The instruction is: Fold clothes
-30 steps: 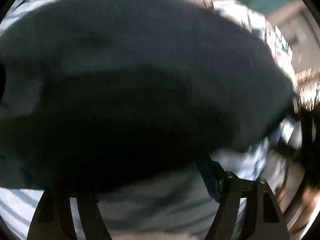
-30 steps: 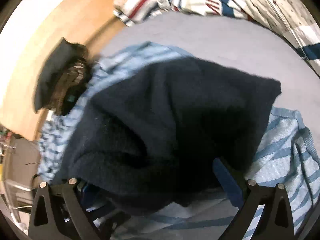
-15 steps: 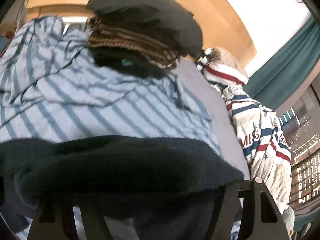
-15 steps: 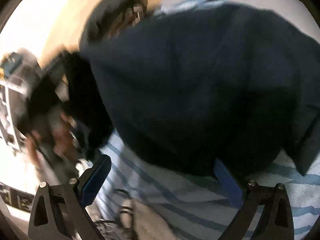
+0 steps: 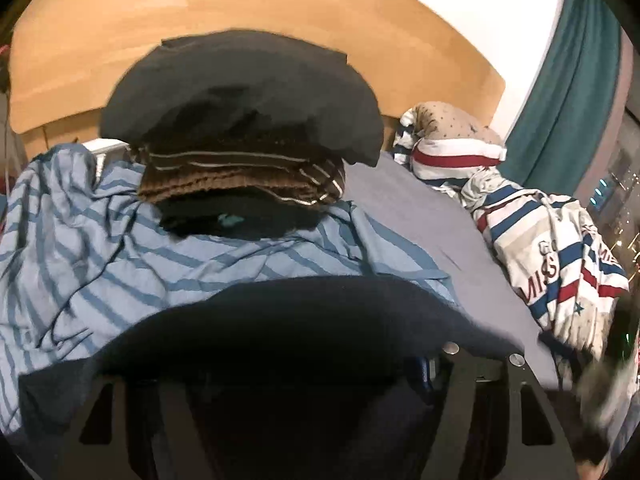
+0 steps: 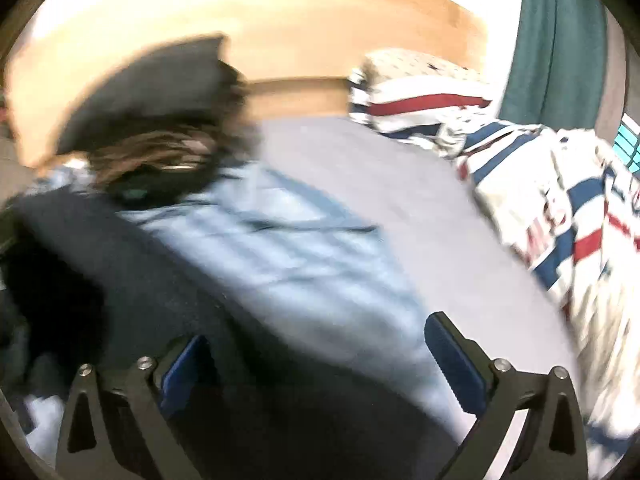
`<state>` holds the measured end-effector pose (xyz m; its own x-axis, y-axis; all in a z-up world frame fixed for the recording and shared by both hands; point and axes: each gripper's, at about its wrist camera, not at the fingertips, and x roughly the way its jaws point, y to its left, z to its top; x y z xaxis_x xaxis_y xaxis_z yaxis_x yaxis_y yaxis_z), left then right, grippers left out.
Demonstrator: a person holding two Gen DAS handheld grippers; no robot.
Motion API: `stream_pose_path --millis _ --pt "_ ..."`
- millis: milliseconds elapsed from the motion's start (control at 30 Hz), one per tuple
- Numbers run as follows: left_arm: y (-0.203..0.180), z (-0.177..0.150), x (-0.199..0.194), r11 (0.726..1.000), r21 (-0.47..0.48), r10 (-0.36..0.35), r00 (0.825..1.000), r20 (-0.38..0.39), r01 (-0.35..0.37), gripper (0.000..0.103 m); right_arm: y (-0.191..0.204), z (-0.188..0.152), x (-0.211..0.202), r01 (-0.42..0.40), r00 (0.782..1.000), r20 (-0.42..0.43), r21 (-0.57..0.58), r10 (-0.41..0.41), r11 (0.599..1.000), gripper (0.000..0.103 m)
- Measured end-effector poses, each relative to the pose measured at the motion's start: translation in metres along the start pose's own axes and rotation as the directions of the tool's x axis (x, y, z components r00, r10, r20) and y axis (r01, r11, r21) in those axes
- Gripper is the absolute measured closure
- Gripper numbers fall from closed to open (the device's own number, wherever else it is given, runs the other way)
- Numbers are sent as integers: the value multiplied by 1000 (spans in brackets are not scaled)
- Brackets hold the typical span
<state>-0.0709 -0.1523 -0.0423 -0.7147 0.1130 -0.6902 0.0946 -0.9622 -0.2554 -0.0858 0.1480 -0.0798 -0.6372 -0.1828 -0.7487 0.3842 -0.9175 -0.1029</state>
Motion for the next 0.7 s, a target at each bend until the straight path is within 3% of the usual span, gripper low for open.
stream_pose_path --millis 67,167,267,300,400,433,567,700 --pt "-2 6 12 999 6 42 999 -6 -42 32 -7 14 2 41 999 -19 -9 -41 999 5" --pt "-6 12 17 996 37 79 997 12 -79 32 5 10 -34 -141 989 40 7 141 990 3" --pt "-9 19 17 993 74 93 996 8 -93 32 19 -20 -57 -315 949 18 8 315 949 3" --pt "-10 20 17 992 81 94 996 0 -94 32 23 -35 -58 -425 904 -25 37 426 904 4" --pt "-12 24 15 994 89 72 997 -36 -69 32 33 -71 -52 -586 792 -121 124 599 801 13" --pt "-13 24 14 994 90 62 997 -42 -59 32 36 -79 -51 -594 782 -140 125 607 795 14" --pt "-18 20 12 994 103 51 997 -54 -46 32 51 -95 -43 -550 792 -271 72 547 832 23" --pt "-21 12 13 993 115 39 996 -82 -29 32 51 -92 -67 -575 785 -252 43 566 817 23"
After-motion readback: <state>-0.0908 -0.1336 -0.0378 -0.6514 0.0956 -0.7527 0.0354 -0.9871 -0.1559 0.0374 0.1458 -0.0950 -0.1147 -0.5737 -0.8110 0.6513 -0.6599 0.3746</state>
